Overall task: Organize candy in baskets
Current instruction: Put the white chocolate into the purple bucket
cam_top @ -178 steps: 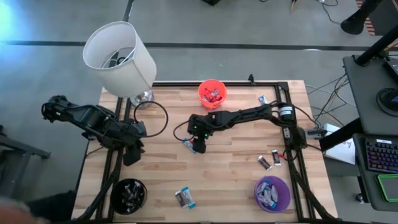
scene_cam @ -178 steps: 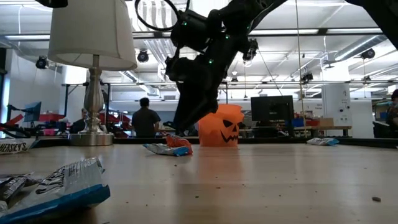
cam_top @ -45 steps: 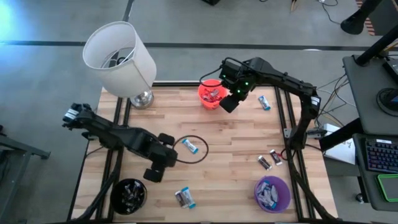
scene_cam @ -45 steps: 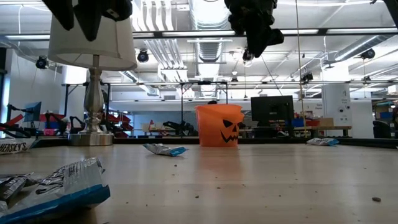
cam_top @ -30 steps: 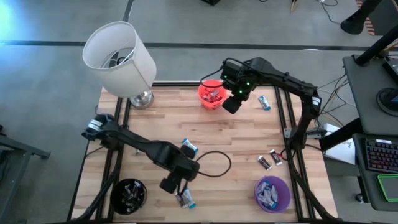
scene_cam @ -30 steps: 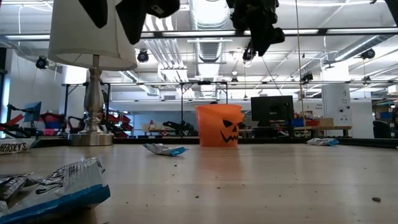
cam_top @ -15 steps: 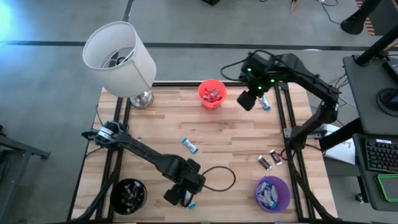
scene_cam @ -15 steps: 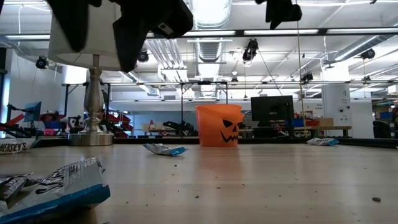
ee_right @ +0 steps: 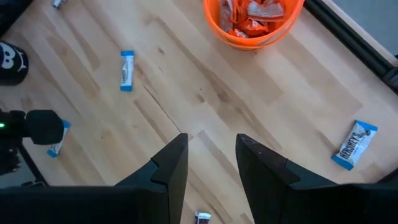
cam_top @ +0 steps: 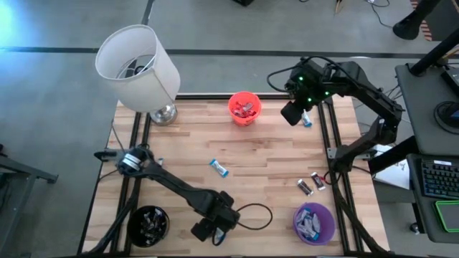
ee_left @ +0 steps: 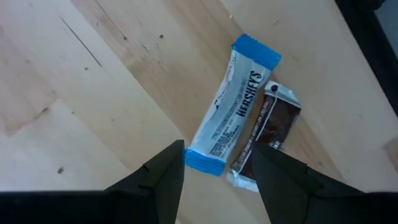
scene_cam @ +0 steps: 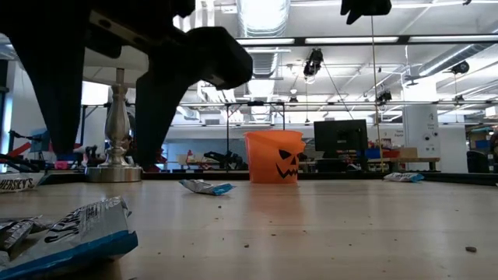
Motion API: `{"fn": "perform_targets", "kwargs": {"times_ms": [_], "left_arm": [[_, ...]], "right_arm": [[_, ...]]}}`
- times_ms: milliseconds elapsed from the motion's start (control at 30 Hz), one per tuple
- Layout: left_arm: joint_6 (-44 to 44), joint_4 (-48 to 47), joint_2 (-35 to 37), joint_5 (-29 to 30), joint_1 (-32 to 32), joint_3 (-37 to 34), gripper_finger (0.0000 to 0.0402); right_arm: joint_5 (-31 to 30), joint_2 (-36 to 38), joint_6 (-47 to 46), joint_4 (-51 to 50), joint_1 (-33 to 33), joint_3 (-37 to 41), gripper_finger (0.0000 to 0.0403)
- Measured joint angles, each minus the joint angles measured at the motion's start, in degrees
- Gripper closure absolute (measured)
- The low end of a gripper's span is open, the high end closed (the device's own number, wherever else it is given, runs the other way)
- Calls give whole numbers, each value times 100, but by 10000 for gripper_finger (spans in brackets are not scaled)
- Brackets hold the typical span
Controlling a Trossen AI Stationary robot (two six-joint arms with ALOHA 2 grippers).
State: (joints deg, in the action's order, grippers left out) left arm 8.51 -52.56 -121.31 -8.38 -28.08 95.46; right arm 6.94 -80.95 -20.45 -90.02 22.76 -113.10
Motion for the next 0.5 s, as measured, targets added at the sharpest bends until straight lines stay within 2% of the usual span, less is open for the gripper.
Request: {"fn": "perform_targets", "kwargs": {"times_ms": [500], "left_arm": [[155,289,-299,-326,0,0,233]], "right_arm": [[2,-17,2,2,0,2,277]]}}
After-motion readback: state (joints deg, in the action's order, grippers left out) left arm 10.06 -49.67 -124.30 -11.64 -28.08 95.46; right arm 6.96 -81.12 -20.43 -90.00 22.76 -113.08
